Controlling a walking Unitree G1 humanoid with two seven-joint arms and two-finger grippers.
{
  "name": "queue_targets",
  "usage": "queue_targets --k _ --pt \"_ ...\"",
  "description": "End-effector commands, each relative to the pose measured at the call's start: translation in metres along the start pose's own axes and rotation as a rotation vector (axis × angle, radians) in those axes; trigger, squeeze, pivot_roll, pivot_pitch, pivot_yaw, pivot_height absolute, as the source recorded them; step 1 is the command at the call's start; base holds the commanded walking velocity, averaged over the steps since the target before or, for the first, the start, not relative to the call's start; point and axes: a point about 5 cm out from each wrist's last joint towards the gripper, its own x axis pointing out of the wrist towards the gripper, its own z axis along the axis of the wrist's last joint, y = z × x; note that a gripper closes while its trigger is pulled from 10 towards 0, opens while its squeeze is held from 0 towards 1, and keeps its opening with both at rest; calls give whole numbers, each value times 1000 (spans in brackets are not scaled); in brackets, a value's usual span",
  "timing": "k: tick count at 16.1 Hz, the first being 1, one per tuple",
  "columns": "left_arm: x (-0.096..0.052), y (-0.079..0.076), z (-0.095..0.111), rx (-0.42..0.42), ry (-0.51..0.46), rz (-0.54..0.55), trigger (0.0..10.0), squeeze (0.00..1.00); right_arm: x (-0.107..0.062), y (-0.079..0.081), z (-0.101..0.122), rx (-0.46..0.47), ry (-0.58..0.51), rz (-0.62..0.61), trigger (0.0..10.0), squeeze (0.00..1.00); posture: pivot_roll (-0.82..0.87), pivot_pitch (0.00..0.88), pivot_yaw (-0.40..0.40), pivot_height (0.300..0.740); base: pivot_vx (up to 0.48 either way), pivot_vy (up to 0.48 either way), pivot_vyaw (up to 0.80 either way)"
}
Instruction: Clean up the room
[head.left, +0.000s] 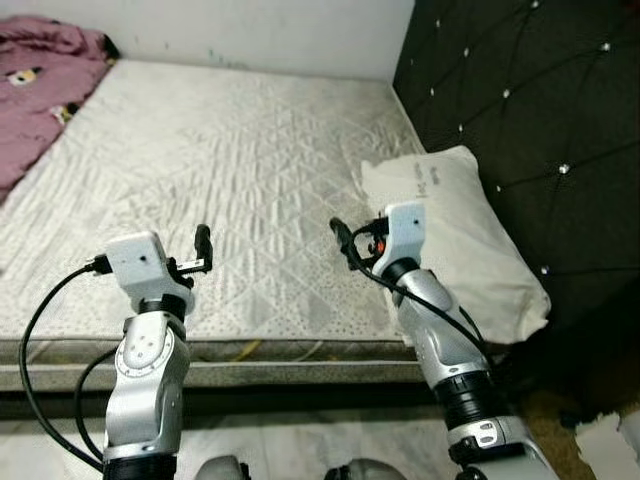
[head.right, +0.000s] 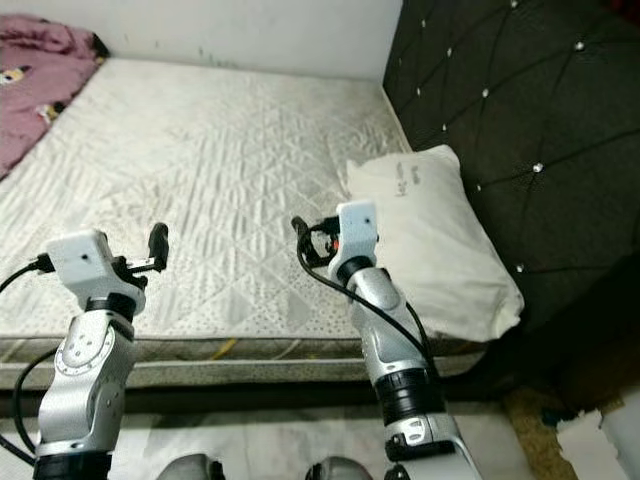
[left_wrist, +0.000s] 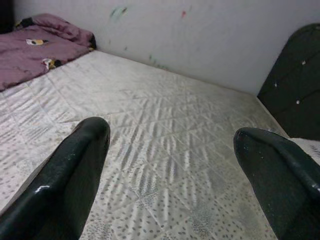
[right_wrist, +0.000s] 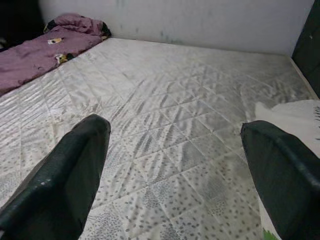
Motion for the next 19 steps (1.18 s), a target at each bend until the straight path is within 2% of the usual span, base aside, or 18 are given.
queue_targets --k 1,12,15,17,19 --pt "-1 -5 5 -11 -22 -22 10000 0 -1 -4 5 4 -20 -5 10000 0 -34 0 -78 740 270 0 0" --pt "-1 -6 6 -14 -29 -47 10000 0 1 -3 5 7 -11 10 10000 0 -26 0 -77 740 357 0 0" --pt "-1 -9 4 -23 -17 -46 10000 0 1 -3 4 -11 -4 12 10000 0 -26 0 -75 740 0 0 0" --pt "0 -6 2 -20 -1 -19 10000 0 2 -5 3 -72 2 -8 10000 0 -25 0 -74 740 0 0 0" --pt "0 -6 2 -24 2 -22 10000 0 3 -7 3 -37 12 -34 10000 0 -25 0 -71 740 0 0 0"
